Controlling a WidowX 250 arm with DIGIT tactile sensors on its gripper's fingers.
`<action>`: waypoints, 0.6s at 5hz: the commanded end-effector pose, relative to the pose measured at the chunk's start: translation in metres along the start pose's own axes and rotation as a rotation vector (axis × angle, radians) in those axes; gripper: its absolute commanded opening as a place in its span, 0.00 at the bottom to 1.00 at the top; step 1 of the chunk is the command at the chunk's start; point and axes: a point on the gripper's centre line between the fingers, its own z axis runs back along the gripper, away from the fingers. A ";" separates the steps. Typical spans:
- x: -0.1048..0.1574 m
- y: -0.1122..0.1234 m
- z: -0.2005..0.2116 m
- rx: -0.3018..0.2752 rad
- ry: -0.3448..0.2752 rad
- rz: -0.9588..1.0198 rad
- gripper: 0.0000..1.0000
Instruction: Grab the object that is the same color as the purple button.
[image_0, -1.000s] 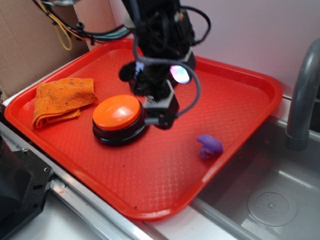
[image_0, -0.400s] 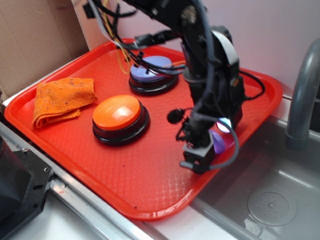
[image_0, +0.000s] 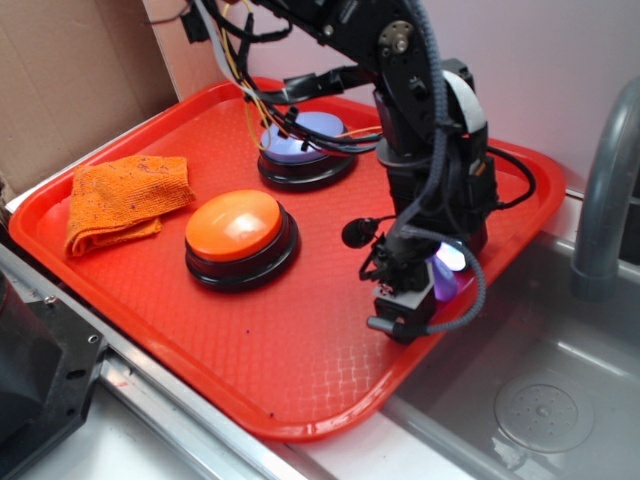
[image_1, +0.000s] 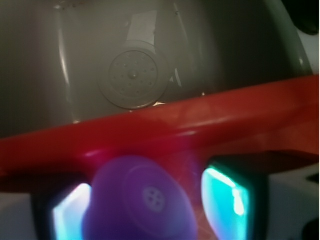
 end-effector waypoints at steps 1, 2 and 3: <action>0.003 -0.009 0.013 0.009 -0.012 0.066 0.00; -0.006 0.002 0.033 -0.038 0.084 0.299 0.00; -0.020 0.010 0.058 -0.041 0.169 0.547 0.00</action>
